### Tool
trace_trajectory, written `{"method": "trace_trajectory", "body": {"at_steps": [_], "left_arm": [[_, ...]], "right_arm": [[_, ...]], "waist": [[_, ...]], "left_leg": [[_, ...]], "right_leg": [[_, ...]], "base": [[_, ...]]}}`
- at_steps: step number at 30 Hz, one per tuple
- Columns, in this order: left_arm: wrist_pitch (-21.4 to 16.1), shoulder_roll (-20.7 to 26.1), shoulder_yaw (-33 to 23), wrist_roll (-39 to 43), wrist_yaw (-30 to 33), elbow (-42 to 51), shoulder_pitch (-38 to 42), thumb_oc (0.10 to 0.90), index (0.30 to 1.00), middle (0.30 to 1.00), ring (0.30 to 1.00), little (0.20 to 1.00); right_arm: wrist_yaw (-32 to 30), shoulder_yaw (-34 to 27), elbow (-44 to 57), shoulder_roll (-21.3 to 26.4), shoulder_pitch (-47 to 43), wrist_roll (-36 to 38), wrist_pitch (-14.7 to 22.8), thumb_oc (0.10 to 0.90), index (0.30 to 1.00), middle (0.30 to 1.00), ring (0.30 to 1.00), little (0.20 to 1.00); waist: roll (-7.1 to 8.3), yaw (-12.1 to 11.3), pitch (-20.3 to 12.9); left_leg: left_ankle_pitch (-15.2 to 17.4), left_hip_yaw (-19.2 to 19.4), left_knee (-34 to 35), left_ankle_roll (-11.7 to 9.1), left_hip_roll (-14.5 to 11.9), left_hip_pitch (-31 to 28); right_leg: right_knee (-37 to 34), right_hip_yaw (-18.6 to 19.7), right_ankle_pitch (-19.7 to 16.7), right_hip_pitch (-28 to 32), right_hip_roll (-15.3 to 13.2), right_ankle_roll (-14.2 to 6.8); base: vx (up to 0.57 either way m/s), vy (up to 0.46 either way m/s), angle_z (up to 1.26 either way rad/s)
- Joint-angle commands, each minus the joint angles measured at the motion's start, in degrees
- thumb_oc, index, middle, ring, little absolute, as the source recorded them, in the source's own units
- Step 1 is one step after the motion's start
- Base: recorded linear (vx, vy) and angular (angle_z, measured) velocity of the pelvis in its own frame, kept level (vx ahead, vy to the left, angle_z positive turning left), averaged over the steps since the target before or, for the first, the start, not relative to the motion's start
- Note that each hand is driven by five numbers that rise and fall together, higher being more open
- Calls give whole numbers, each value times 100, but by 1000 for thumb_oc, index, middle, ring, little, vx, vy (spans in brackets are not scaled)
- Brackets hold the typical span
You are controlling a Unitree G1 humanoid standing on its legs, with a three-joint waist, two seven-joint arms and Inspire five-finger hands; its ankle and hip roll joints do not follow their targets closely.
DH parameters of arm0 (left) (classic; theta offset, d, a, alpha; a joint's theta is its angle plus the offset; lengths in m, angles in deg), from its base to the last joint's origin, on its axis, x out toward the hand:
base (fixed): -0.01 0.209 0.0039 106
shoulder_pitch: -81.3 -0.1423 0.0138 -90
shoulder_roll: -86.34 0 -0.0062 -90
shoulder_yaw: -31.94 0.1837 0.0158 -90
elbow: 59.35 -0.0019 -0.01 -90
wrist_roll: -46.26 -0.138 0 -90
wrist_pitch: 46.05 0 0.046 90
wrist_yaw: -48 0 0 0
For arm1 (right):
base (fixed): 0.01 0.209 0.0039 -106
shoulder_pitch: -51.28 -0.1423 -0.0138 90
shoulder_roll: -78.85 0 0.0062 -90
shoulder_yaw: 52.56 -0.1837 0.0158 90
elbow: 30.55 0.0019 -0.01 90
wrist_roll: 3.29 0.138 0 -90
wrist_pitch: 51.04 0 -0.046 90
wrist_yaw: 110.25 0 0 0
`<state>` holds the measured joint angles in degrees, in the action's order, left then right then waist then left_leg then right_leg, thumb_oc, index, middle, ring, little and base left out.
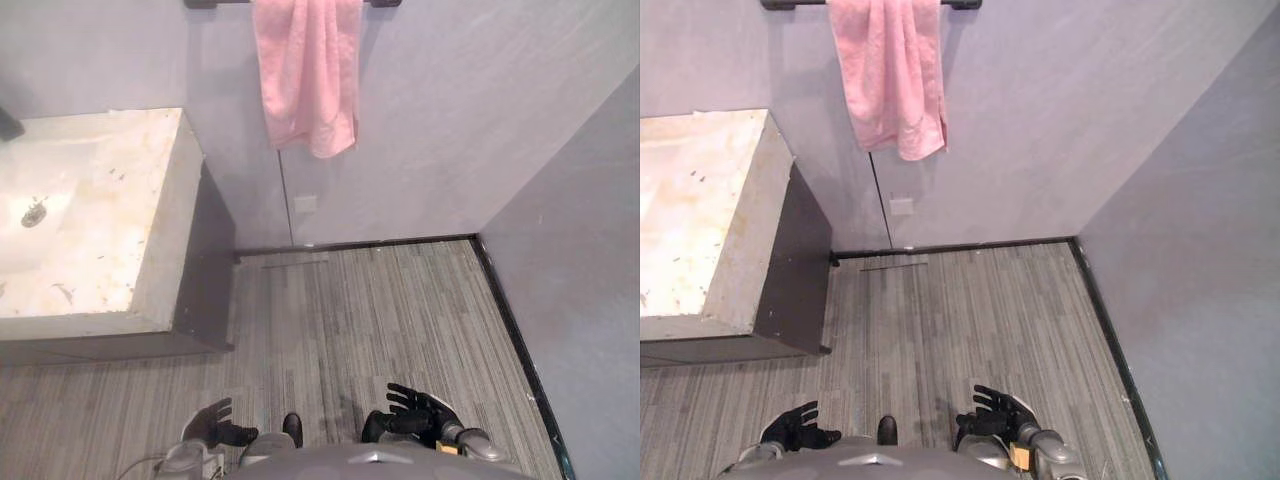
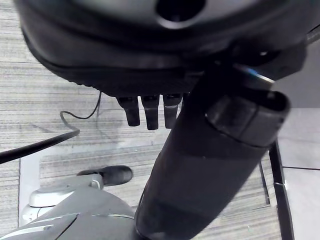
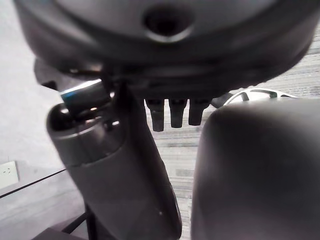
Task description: Organize the bathroom.
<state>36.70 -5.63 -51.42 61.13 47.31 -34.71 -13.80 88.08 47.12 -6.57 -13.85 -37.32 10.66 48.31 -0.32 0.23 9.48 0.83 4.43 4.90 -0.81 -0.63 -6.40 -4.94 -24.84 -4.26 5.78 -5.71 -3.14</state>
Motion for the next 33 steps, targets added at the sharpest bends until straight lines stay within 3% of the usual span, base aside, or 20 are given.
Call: {"method": "trace_trajectory", "body": {"at_steps": [1, 6, 11, 14, 17, 18, 20, 23, 25, 26, 29, 31, 33], "left_arm": [[-62, 60, 109, -108, -164, -169, 42, 800, 900, 900, 900, 900], [-119, 56, 86, 110, -65, -96, 95, 800, 900, 900, 900, 900], [-235, 72, 45, 307, -173, -119, 115, 800, 900, 900, 900, 900], [-325, 72, 25, 330, -297, -57, 145, 800, 900, 900, 900, 900], [-341, 117, 52, 388, -295, 191, 221, 800, 900, 900, 900, 900], [-472, 190, 19, 520, -347, 435, 289, 800, 900, 900, 900, 900], [-513, 241, -6, 617, -367, 765, 326, 800, 900, 900, 900, 900], [-310, 579, -35, 1165, -142, 2343, 467, 800, 900, 900, 900, 900], [-432, 793, -52, 1505, 51, 3154, 549, 800, 900, 900, 900, 900], [-590, 912, -61, 1660, 194, 3636, 698, 800, 900, 900, 900, 900], [-790, 944, 16, 2029, 254, 4350, 1013, 800, 900, 900, 900, 900], [-946, 845, 61, 2011, 324, 4685, 1044, 800, 900, 900, 900, 900], [-1006, 738, 168, 1854, 569, 5254, 966, 800, 900, 900, 900, 900]], "right_arm": [[50, 89, -5, 166, -108, 159, 4, 800, 900, 900, 900, 900], [-7, 26, -80, 181, -26, 149, -139, 800, 900, 900, 900, 900], [37, -67, -177, 186, 47, 178, -53, 800, 900, 900, 900, 900], [23, -74, -145, 187, 79, 102, 68, 800, 900, 900, 900, 900], [-39, -32, 35, 221, 93, 114, 474, 800, 900, 900, 900, 900], [-178, 9, 394, 285, 89, 349, 791, 800, 900, 900, 900, 900], [-292, 33, 838, 346, 81, 474, 847, 800, 900, 900, 900, 900], [-778, 30, 2693, 694, 52, 507, 776, 800, 900, 900, 900, 900], [-1025, 0, 3587, 837, 59, 556, 1001, 800, 900, 900, 900, 900], [-1144, -55, 4008, 922, 33, 660, 1306, 800, 900, 900, 900, 900], [-1333, -103, 4309, 1050, -126, 757, 1767, 800, 900, 900, 900, 900], [-1393, -85, 4351, 1017, -242, 738, 1935, 800, 900, 900, 900, 900], [-1395, -33, 4599, 929, -251, 657, 1878, 800, 900, 900, 900, 900]], "waist": [[-45, -8, -288], [-17, 38, -276], [-11, 116, -252], [-8, 156, -246], [-13, 199, -230], [-10, 230, -213], [-9, 254, -200], [26, 330, -146], [115, 335, -80], [227, 310, 18], [299, 239, 187], [249, 218, 231], [72, 195, 237]], "left_leg": [[41, 616, -39, -406, -216, 95], [41, 654, -37, -397, -240, 86], [51, 696, -47, -395, -277, 60], [57, 716, -62, -396, -294, 53], [52, 731, -90, -407, -327, 44], [43, 727, -108, -413, -344, 31], [40, 738, -122, -411, -359, 16], [98, 776, -499, -399, -401, 149], [198, 766, -1092, -399, -375, 478], [118, 755, -1939, -420, -359, 959], [-103, 867, -2630, -458, -434, 1623], [-125, 1095, -2245, -403, -463, 1624], [-450, 1292, -1233, -396, -517, 1465]], "right_leg": [[399, 208, 771, 70, -4, -593], [390, 248, 747, 50, 7, -600], [394, 314, 754, 33, 49, -587], [401, 353, 760, 18, 64, -581], [420, 399, 772, 7, 89, -569], [425, 431, 771, 6, 108, -555], [415, 454, 770, 11, 121, -543], [433, 545, 776, -49, 156, -454], [490, 604, 811, -59, 148, -362], [556, 630, 847, -48, 118, -268], [609, 547, 902, 17, 132, -211], [664, 501, 925, 47, 179, -238], [731, 505, 984, 117, 336, -283]], "base": [[0, 0, 0], [0, -7, 0], [5, -7, 0], [11, -12, -2], [51, -55, -10], [69, -68, -8], [64, -70, -7], [39, -85, -9], [30, -139, -11], [24, -171, -9], [88, -133, 10], [236, -3, 8], [316, 68, -6]]}}
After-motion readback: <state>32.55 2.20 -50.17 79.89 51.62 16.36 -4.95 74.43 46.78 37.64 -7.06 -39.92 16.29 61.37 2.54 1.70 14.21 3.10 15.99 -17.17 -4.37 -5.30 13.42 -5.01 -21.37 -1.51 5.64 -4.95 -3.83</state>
